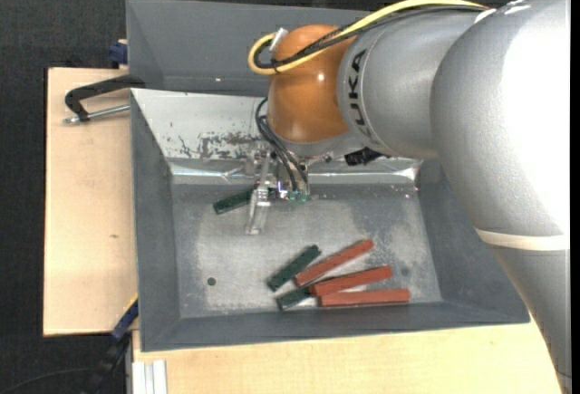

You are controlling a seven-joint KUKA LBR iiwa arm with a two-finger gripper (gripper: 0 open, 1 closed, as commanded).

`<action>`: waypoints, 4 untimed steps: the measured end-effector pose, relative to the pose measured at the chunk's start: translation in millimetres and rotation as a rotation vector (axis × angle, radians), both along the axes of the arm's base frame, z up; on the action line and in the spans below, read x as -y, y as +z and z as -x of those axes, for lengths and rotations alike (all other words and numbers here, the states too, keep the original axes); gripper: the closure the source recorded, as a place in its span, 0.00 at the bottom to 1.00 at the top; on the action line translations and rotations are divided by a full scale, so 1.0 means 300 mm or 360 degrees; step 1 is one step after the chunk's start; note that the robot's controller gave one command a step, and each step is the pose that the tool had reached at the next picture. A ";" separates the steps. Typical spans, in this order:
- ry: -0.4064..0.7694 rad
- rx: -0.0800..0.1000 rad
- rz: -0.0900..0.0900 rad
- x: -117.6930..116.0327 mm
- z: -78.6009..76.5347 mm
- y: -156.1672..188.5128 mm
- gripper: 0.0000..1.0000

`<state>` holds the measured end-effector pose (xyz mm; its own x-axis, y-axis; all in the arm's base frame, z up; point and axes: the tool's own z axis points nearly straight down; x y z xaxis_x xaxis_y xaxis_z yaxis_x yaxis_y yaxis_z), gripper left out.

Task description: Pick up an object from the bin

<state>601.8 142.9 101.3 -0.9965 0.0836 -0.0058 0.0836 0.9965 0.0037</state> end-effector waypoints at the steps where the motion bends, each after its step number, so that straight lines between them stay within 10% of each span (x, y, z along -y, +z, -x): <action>1: -0.0209 -0.0014 0.0002 -0.016 0.002 -0.104 0.00; 2: -0.0208 -0.0010 0.0001 -0.019 0.000 -0.100 0.00; 3: -0.0208 -0.0009 0.0000 -0.019 0.000 -0.100 1.00; 4: -0.0208 -0.0001 -0.0002 -0.022 -0.005 -0.060 1.00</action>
Offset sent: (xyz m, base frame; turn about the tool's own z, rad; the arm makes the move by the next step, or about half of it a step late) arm -0.0006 0.0037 -0.0313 0.1333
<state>603.2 149.6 83.3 -0.9771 0.2125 -0.0049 0.2125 0.9772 0.0046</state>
